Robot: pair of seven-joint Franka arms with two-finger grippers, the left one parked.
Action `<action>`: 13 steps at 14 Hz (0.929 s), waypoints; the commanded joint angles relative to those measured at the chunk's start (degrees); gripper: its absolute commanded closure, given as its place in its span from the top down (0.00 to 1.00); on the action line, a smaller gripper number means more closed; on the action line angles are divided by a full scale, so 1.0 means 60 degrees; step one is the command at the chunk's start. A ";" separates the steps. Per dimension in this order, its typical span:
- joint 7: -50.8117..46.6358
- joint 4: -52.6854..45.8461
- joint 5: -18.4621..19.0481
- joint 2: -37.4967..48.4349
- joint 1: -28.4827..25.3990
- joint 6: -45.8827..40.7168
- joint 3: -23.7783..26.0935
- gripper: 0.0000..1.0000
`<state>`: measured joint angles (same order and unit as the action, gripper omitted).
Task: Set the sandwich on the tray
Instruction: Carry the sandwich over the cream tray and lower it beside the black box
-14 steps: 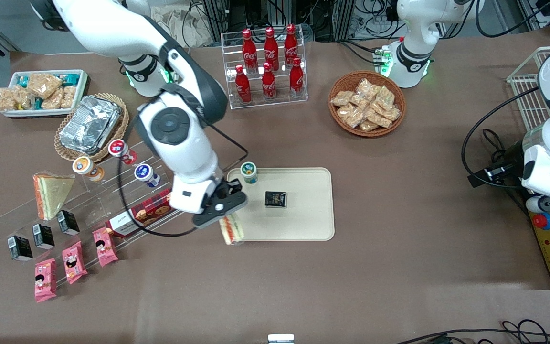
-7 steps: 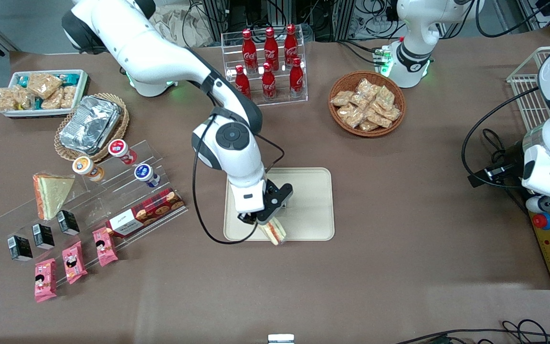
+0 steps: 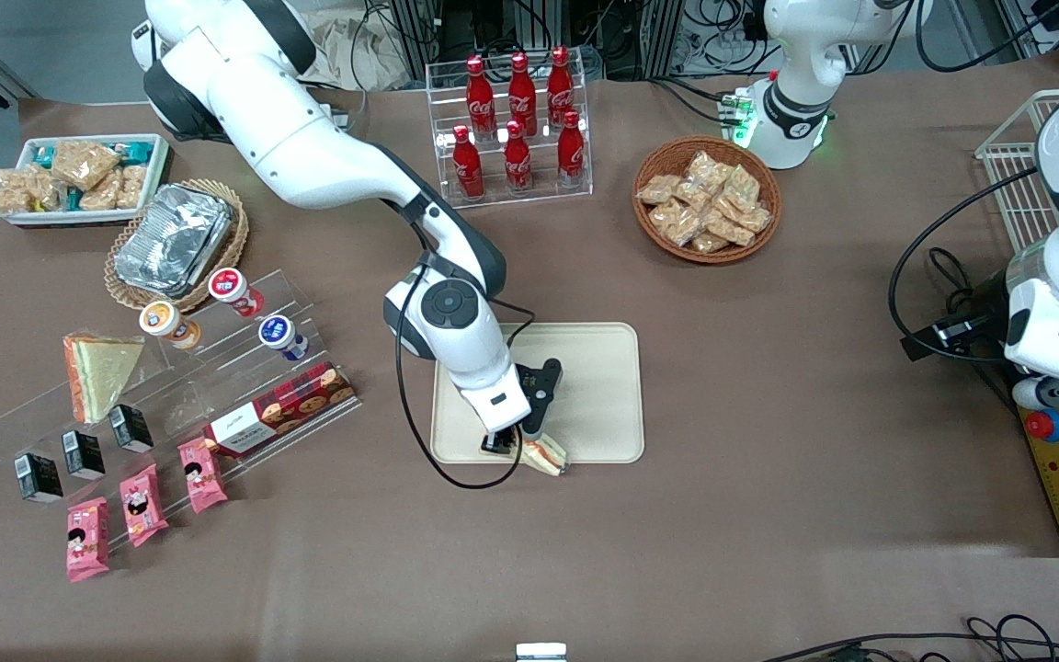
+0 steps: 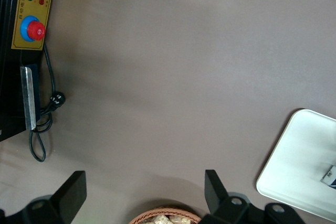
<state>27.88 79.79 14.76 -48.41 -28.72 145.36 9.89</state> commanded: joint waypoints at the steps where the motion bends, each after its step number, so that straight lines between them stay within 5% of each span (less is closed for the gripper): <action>1: 0.0362 -0.0174 0.0147 -0.0295 0.0026 0.0294 0.0066 0.00; 7: 0.0304 -0.0160 0.0132 -0.0501 -0.0121 0.0294 0.0095 0.02; 8: 0.0304 -0.0160 0.0132 -0.0486 -0.0208 0.0294 0.0095 0.35; 9: 0.0304 -0.0160 0.0118 -0.0486 -0.0224 0.0294 0.0095 0.99; 13: 0.0348 -0.0160 0.0088 -0.0325 -0.0166 0.0294 0.0285 1.00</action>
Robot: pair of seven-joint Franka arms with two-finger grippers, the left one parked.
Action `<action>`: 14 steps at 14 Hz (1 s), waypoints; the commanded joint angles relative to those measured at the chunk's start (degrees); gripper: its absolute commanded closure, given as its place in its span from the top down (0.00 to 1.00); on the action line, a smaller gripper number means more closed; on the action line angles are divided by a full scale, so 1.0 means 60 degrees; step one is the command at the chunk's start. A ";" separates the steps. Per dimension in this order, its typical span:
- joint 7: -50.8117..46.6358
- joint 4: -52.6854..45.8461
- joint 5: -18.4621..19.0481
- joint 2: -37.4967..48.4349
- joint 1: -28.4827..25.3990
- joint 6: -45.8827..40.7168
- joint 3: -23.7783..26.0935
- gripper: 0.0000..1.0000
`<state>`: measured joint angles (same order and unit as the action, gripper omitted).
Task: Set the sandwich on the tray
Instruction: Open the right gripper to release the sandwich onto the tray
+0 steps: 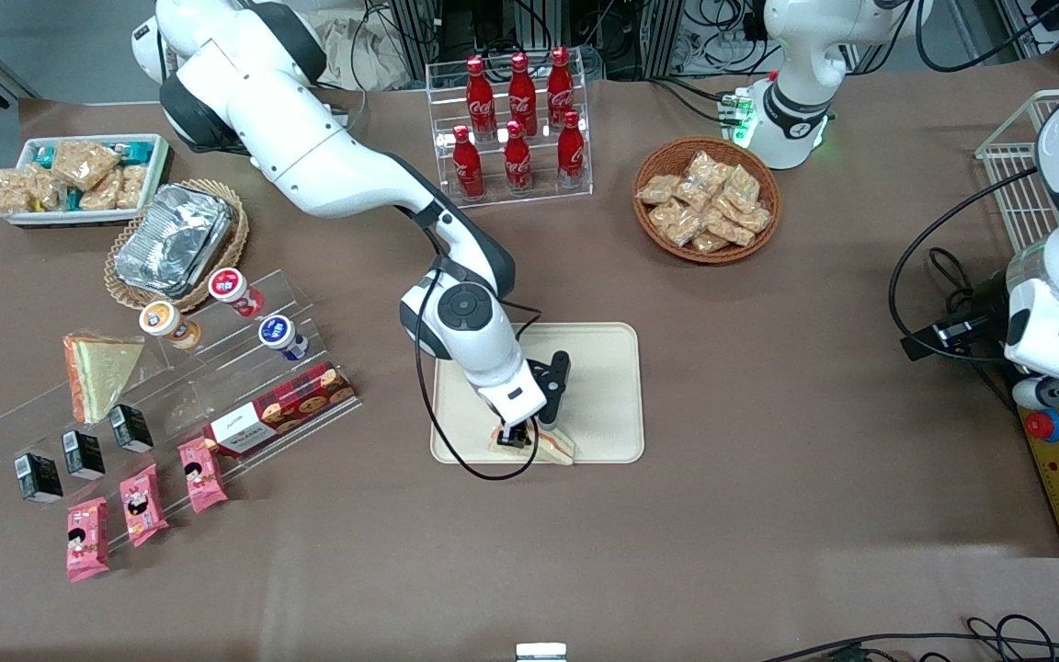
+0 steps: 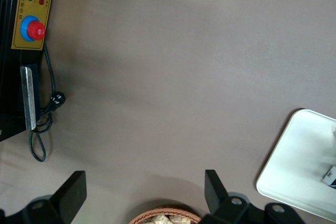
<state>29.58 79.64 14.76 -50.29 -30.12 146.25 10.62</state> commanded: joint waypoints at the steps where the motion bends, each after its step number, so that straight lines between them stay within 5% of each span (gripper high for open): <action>1: 0.0051 -0.0134 0.0088 0.0017 0.0112 0.0117 0.0265 1.00; 7: 0.0065 0.0261 -0.1596 0.1655 0.0522 -0.2018 0.0427 1.00; 9: 0.0007 0.0247 -0.1712 0.2241 0.1194 -0.3173 0.0485 1.00; 12: -0.0081 0.0247 -0.2897 0.3018 0.2276 -0.4639 0.0398 1.00; 14: -0.0096 0.0247 -0.2871 0.3370 0.3184 -0.5474 0.0383 1.00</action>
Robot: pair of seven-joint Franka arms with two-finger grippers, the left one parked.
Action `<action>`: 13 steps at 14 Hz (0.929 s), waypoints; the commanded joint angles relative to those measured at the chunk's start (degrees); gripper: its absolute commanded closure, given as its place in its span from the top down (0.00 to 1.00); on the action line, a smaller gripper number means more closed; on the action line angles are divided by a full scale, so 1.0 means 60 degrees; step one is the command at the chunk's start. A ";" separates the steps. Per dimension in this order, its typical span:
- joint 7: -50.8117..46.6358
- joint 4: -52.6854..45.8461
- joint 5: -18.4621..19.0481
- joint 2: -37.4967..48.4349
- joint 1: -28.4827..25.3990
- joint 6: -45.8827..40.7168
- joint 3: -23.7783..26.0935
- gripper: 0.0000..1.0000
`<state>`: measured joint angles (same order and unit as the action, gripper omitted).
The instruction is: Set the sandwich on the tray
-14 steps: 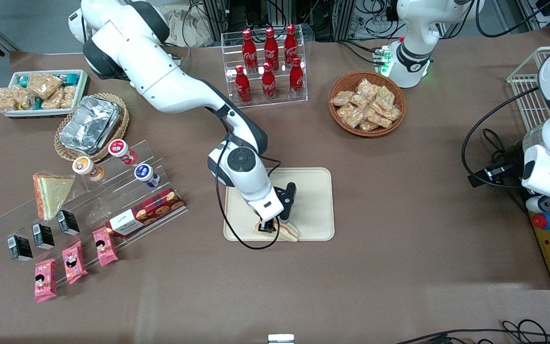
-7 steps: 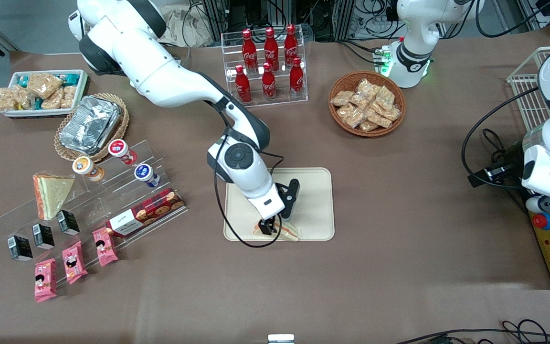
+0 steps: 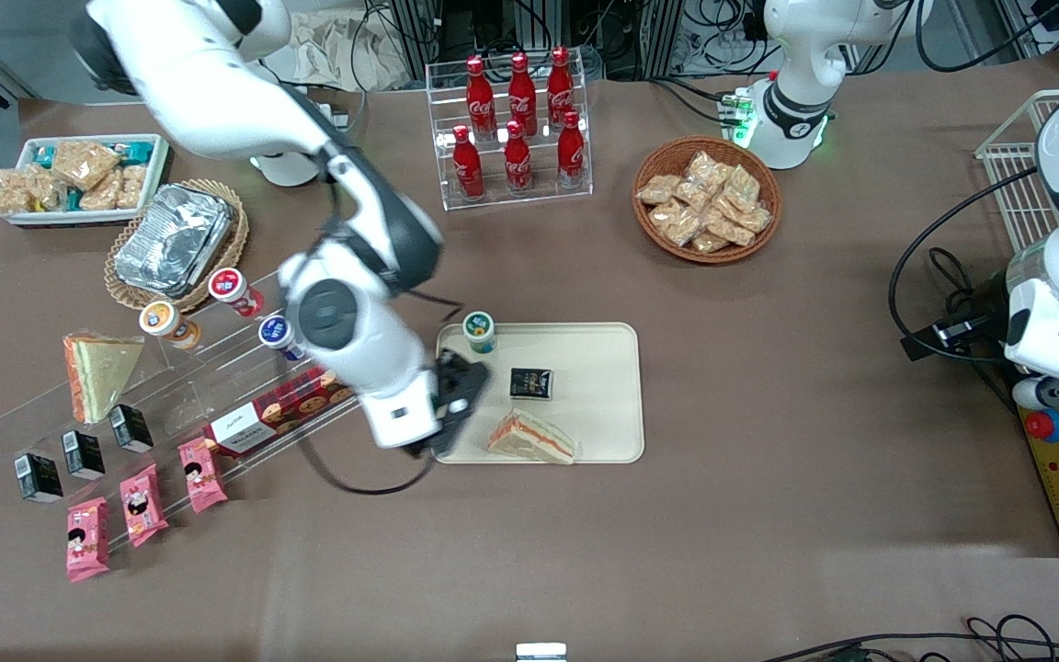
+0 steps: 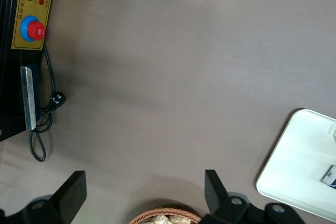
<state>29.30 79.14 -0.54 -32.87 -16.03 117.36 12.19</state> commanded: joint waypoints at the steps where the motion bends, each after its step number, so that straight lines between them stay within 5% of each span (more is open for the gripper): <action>1: -0.0079 0.0330 -0.0321 0.0643 0.1218 -0.1113 0.0121 1.00; 5: -0.0911 0.0344 -0.0073 0.1725 0.2304 -0.2813 -0.0097 1.00; 8: -0.1251 0.0345 0.0659 0.2503 0.2350 -0.3299 -0.0638 1.00; 13: -0.3639 0.0345 0.0880 0.3295 0.2671 -0.3707 -0.1181 1.00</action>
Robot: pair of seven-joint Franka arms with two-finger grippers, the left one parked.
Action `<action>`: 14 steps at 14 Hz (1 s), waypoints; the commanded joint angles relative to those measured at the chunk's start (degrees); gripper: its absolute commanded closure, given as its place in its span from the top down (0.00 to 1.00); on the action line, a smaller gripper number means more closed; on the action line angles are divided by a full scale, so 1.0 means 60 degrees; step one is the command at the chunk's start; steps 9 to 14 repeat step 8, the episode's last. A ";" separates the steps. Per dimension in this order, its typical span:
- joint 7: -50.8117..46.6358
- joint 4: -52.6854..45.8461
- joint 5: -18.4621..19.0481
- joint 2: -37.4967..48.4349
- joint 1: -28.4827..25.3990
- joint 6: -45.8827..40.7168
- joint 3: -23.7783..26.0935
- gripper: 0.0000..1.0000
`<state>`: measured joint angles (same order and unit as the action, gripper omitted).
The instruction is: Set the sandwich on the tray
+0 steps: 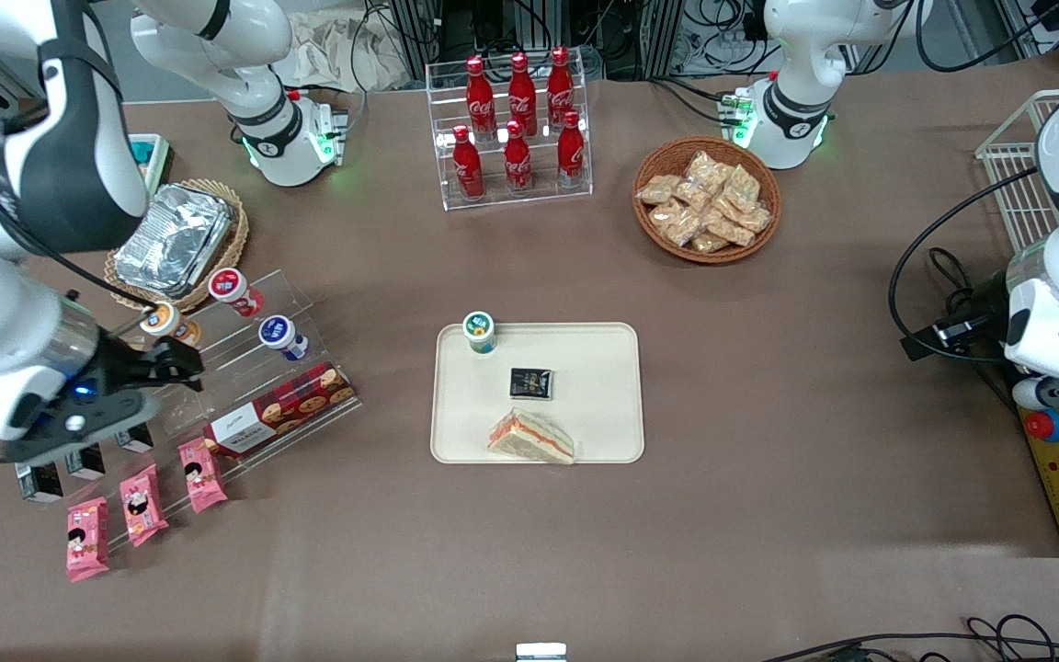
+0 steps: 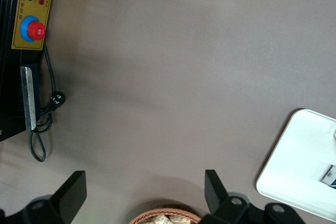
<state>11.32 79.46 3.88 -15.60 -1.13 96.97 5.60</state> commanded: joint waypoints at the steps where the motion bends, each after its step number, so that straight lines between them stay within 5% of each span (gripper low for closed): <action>1: -0.0612 0.0291 0.0130 0.0547 0.0203 -0.0443 -0.0331 1.00; 14: -0.0670 0.0306 -0.0017 0.1076 0.0203 -0.1293 -0.0875 1.00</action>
